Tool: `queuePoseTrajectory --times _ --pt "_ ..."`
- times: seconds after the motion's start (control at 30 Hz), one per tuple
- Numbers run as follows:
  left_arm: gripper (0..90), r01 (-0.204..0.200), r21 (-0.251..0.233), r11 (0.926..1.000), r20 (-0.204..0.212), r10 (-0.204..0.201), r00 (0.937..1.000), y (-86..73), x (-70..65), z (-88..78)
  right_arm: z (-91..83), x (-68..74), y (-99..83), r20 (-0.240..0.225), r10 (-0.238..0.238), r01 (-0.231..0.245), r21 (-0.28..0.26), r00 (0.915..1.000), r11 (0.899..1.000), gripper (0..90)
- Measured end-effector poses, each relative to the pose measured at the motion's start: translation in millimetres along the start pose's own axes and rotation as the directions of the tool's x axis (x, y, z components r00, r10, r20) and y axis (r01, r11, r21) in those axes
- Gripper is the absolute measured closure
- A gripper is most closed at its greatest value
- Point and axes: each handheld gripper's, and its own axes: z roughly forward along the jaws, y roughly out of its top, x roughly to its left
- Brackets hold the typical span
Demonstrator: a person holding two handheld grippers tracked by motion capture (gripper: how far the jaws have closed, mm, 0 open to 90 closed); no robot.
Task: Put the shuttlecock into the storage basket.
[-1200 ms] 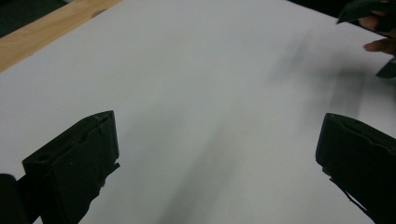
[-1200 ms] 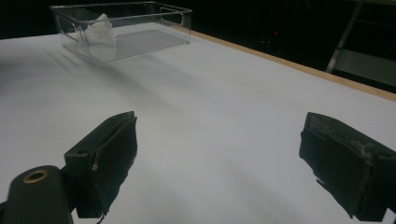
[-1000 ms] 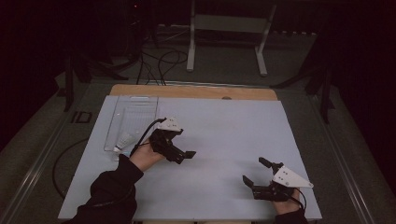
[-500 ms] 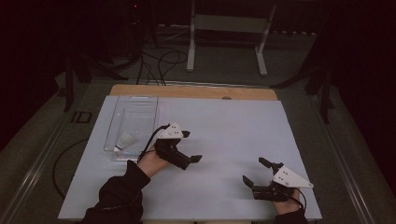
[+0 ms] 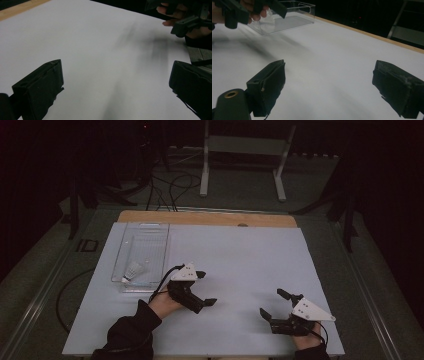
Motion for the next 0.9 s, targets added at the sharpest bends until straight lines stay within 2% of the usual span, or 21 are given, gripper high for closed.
queuePoseTrajectory --times 0.2,0.33,0.43,0.57,0.7,0.8,0.9 --pt "0.0 -0.001 0.016 0.9999 0.008 0.001 1.0 -10.5 -2.7 -4.4 -0.1 -0.1 0.2 0.003 0.0 0.0 -0.004 1.0 1.0 11.1" --pt "0.0 -0.01 0.011 0.9999 0.03 0.01 0.9995 -15.7 -6.3 -9.1 -0.2 0.1 0.3 0.001 0.002 -0.002 -0.003 1.0 1.0 11.1" --pt "0.0 -0.018 0.034 0.9993 0.046 0.017 0.9988 -20.5 -9.8 -10.7 -0.1 -0.1 0.2 0.001 0.0 0.0 -0.004 1.0 1.0 11.1" --pt "0.0 -0.027 0.066 0.9975 0.032 0.024 0.9992 -28.3 -12.8 -13.3 -0.1 -0.1 0.2 0.001 0.001 -0.001 -0.003 1.0 1.0 11.1" --pt "0.0 -0.014 0.079 0.9967 0.01 0.014 0.9999 -39.2 -12.2 -17.7 -0.4 0.1 0.3 0.003 0.003 -0.003 -0.004 1.0 1.0 11.1" --pt "0.0 0.006 0.069 0.9976 0.02 -0.007 0.9998 -44.9 -10.8 -22.3 -0.1 0.0 0.1 0.001 0.002 -0.002 0.0 1.0 1.0 11.1" --pt "0.0 0.007 0.065 0.9979 0.023 -0.008 0.9997 -49.0 -11.1 -26.7 0.4 0.3 -0.1 -0.004 0.004 -0.004 0.002 1.0 1.0 11.1"
